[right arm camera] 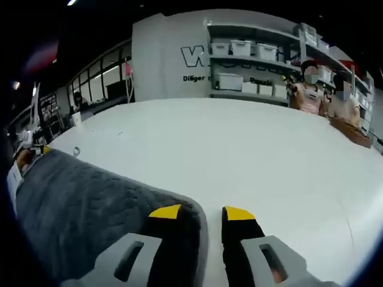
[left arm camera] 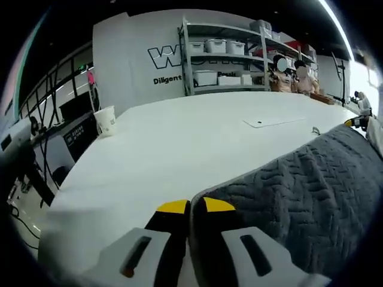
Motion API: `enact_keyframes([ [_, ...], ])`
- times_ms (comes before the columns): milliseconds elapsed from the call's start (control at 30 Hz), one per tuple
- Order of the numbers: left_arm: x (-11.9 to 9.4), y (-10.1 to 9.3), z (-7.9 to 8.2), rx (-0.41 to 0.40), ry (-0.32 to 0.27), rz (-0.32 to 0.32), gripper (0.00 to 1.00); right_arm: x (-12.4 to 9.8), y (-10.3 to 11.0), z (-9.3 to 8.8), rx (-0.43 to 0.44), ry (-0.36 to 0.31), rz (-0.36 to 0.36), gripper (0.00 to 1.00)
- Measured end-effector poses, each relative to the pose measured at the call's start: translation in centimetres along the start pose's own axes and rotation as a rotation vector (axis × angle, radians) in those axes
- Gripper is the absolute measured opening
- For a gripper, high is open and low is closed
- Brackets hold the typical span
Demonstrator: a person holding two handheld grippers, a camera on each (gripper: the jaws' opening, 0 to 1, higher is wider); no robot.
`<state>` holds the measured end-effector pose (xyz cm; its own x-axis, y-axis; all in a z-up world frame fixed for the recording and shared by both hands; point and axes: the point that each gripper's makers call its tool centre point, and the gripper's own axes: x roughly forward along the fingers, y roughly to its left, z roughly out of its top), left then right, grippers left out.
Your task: Open the folded towel by lifting each exposed corner and separating the folded layers until the towel lies flat within the target outline without major curled edges
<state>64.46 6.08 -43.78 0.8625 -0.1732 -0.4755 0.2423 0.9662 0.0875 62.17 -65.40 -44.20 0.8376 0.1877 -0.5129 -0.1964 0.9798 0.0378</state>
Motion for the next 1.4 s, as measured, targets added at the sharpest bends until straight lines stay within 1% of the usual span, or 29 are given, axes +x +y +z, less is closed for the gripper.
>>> enact_keyframes([
  [67, 0.07, 0.18, 0.0, -0.018, 0.0, 0.0, 0.08, -0.04, 0.43, -0.04, -0.031, 0.003, 0.008, 0.14],
  [233, 0.1, 0.29, -0.04, -0.043, 0.0, -0.003, 0.09, 0.08, 0.64, 0.01, -0.043, 0.002, 0.022, 0.07],
  [367, 0.06, 0.21, -0.07, -0.047, 0.001, -0.001, 0.09, 0.23, 0.56, 0.09, -0.043, -0.002, 0.028, 0.02],
  [533, 0.17, 0.34, -0.01, -0.053, 0.004, 0.001, 0.09, 0.34, 0.76, 0.14, -0.065, 0.003, 0.027, 0.01],
  [767, 0.25, 0.33, 0.03, -0.041, 0.002, -0.001, 0.08, 0.35, 0.72, 0.15, -0.066, 0.004, 0.025, 0.01],
  [900, 0.34, 0.23, 0.06, -0.011, 0.004, -0.001, 0.06, 0.37, 0.74, 0.15, -0.075, 0.009, 0.019, 0.01],
  [1067, 0.27, -0.19, 0.1, 0.067, 0.008, 0.001, 0.04, 0.46, 0.59, 0.21, -0.079, 0.011, 0.014, 0.01],
  [1100, 0.27, -0.21, 0.13, 0.085, 0.011, 0.004, 0.04, 0.43, 0.64, 0.18, -0.081, 0.01, 0.013, 0.01],
  [1400, 0.52, 0.05, 0.33, 0.154, 0.018, 0.05, 0.03, 0.61, 0.46, 0.29, -0.132, 0.008, -0.006, 0.0],
])
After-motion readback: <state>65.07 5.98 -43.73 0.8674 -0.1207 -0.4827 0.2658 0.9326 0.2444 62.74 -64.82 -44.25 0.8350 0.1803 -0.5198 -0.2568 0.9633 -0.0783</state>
